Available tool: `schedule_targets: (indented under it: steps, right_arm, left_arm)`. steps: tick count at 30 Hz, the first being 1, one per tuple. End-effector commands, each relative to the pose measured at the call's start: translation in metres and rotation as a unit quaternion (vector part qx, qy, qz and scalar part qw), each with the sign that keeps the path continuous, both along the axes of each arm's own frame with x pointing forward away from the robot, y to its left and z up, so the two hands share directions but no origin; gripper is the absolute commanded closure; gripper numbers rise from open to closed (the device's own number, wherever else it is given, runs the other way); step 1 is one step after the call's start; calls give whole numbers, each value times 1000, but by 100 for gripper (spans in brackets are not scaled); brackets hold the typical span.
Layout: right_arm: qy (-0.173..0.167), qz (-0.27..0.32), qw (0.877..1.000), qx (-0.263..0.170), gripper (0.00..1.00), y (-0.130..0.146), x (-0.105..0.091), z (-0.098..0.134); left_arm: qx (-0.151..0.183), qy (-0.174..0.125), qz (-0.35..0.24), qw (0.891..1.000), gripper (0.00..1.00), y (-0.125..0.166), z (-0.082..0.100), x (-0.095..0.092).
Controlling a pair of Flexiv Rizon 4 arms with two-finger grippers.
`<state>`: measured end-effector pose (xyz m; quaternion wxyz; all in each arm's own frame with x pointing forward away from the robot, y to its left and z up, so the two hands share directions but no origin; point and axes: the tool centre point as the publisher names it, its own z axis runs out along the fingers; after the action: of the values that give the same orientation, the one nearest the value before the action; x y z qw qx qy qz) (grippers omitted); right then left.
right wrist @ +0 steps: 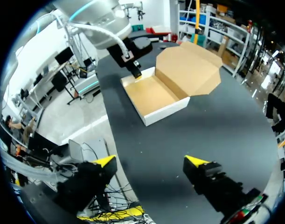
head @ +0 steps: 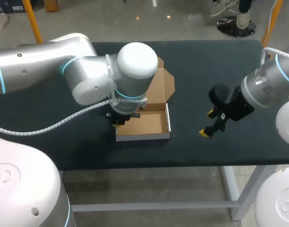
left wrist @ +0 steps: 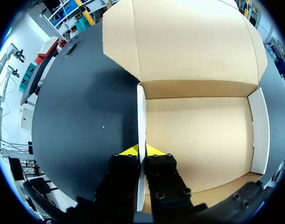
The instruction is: Assemble the packaging by folding the flat box into shape, placing the metal phone stand inside, and closing the box properly
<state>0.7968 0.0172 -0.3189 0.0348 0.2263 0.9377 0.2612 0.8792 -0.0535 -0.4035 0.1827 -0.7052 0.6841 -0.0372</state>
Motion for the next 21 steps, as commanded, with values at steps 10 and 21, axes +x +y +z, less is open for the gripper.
schedule_targets:
  steps: [10,21]
  right_arm:
    - [3,2,1000,0,0,0,-1,3]
    - [3,-13,1000,7,0,-3,-1,6]
  left_arm:
    - [-102,-9,-43,994,16,7,6,-12]
    - [-251,-15,-117,961,0,7,51,-36]
